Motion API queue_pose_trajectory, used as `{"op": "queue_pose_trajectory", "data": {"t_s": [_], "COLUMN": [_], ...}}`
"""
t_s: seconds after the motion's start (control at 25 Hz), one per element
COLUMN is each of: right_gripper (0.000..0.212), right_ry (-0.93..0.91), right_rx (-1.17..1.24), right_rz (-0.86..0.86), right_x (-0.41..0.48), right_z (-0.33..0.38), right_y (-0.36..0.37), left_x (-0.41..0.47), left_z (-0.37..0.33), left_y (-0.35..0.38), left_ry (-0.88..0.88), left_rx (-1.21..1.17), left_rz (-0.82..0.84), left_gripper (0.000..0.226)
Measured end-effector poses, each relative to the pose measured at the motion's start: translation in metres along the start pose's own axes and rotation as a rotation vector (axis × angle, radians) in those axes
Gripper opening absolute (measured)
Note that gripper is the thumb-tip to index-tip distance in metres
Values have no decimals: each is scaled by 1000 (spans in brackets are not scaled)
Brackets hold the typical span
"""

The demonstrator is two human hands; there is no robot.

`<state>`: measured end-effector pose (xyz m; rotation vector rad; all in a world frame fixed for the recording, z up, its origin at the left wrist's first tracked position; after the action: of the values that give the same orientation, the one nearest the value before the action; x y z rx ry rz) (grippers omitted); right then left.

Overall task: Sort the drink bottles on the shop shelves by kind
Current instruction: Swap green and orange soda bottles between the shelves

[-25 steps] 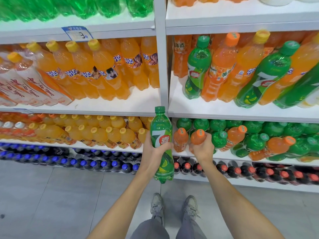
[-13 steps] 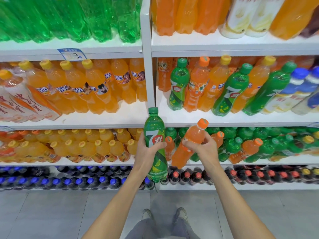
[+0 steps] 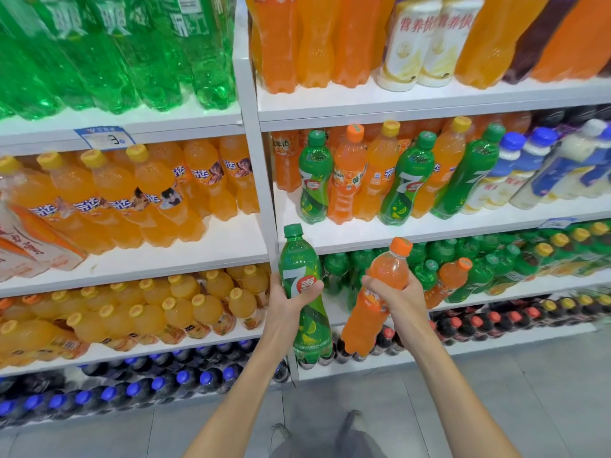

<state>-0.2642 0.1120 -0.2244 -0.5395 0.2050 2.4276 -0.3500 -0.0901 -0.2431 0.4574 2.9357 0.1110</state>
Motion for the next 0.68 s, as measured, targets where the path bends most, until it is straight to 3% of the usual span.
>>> {"op": "queue_pose_trajectory", "data": {"t_s": [0.12,0.36,0.48,0.68], "right_gripper": [25,29,38,42], "right_ry": [2,11,15,58], "right_rx": [-24,-77,-103,-118], "right_rz": [-1,113,185,237], "right_x": [2,18,32,45], "right_z": [-6,-11,-14,-24], "right_y": [-16,-56,-76,-97], "left_x": [-1,-3,-5,-1], "left_z": [17,57,71,90], "left_y": [13,58,82,99], "left_ry": [-17,-78,-71,-117], "left_rx": [-2,57,130,230], "left_rz": [16,-73,-168,-276], "left_gripper": [59,76,66,76]}}
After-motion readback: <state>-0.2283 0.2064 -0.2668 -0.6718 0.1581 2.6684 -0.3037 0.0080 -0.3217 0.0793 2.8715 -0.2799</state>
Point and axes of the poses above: each hand's wrist, its own x-axis towards the middle knuckle, its own y-axis out of the palm, z = x × y, the point moved 5 cm from there along x, towards the middle knuckle, and after that the axes turned 8 degrees about y, right-handed, at the moved point
